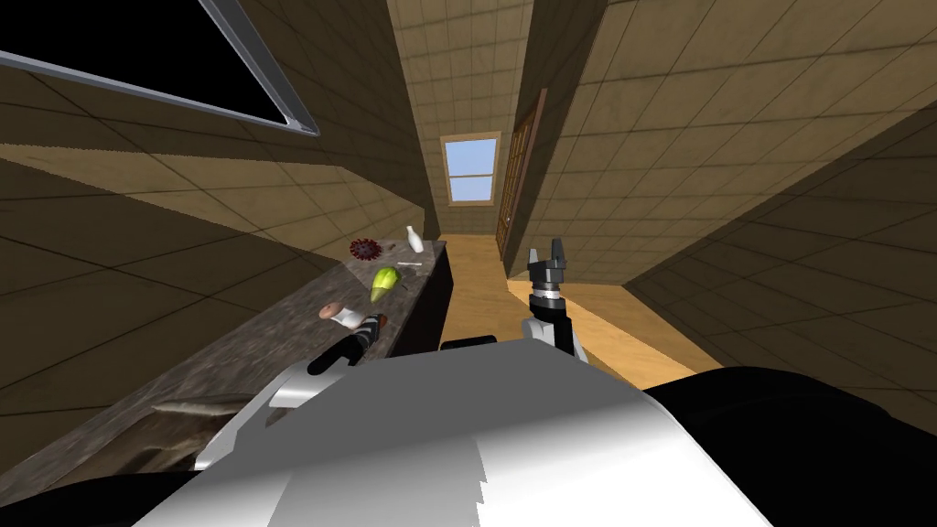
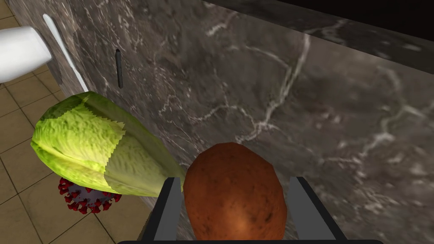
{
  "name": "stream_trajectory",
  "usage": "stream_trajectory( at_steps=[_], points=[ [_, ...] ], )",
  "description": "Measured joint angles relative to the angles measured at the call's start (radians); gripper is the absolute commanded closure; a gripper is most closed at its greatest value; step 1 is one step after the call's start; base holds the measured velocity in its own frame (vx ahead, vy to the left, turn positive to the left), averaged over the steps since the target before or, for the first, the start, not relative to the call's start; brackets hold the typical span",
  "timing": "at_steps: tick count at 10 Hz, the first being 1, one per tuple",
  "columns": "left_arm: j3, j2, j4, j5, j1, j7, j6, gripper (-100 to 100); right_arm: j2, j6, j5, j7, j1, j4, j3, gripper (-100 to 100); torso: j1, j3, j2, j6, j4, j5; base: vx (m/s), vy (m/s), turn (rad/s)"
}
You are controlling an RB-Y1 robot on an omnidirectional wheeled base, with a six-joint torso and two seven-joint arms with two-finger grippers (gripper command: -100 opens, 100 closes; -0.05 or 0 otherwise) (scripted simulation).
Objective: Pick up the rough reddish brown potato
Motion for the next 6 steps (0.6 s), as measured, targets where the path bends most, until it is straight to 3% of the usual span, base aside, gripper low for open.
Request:
stream_trajectory(
  at_steps=[5, 6],
  points=[
    [-0.028, 0.022, -0.099, -0.021, 0.083, -0.004, -0.011, 100, 0.000, 0.000, 0.000, 0.000, 0.000, 0.000, 0.000, 0, -0.001, -0.002, -0.002, 0.001, -0.001, 0.000, 0.062, 0.001, 0.111],
    [-0.028, 0.022, -0.101, -0.021, 0.085, -0.004, -0.012, 0, 0.000, 0.000, 0.000, 0.000, 0.000, 0.000, 0.000, 0, -0.001, -0.001, -0.001, 0.002, -0.001, 0.000, 0.000, 0.000, 0.000]
  ],
)
